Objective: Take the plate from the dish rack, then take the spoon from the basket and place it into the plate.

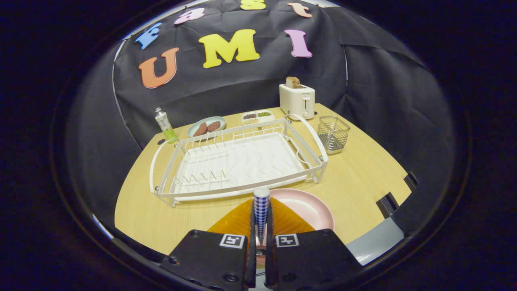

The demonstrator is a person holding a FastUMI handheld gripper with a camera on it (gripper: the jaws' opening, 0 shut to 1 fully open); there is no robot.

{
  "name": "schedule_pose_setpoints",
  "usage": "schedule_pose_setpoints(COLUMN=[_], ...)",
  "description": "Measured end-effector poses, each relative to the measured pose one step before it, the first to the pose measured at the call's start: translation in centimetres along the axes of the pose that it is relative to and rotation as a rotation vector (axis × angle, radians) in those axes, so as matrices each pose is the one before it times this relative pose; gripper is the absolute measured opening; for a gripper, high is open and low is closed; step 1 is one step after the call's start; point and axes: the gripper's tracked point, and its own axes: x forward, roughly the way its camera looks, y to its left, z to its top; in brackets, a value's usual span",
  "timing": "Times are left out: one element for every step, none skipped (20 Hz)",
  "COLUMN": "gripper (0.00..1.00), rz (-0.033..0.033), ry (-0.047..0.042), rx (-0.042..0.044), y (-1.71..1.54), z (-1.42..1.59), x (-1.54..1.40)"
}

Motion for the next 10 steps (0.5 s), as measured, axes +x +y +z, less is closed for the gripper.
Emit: schedule_pose_setpoints(gripper=[0.14,0.15,0.16,0.17,0.19,0.19,0.22,0.34,0.46,0.59], rz=[0.00704,0.01405,0.01566,0.01296,0.00942,0.00718,0.00214,-0.00128,0.00457,0.00103], ry=[0.00012,-0.00198,-0.00465,-0.00382,-0.00734,-0.01631,-0.01452,-0.01445,-0.00958,-0.00865], rx=[0.00956,0.01248,0.00797,-0.00075,-0.00178,0.00038,-0.01034,-0.01759,-0.02345,-0.02322], y=[-0.371,-0.010,-0.191,-0.371,-0.598,-0.600,-0.567,-0.851,-0.531,-0.658], z=[0.137,0.131,0.186,0.098,0.190,0.385,0.547,0.330,0.414,0.507], x=[-0.086,-0.394,-0.557,-0.557,-0.895,-0.824,-0.691,-0.851,-0.672,-0.808])
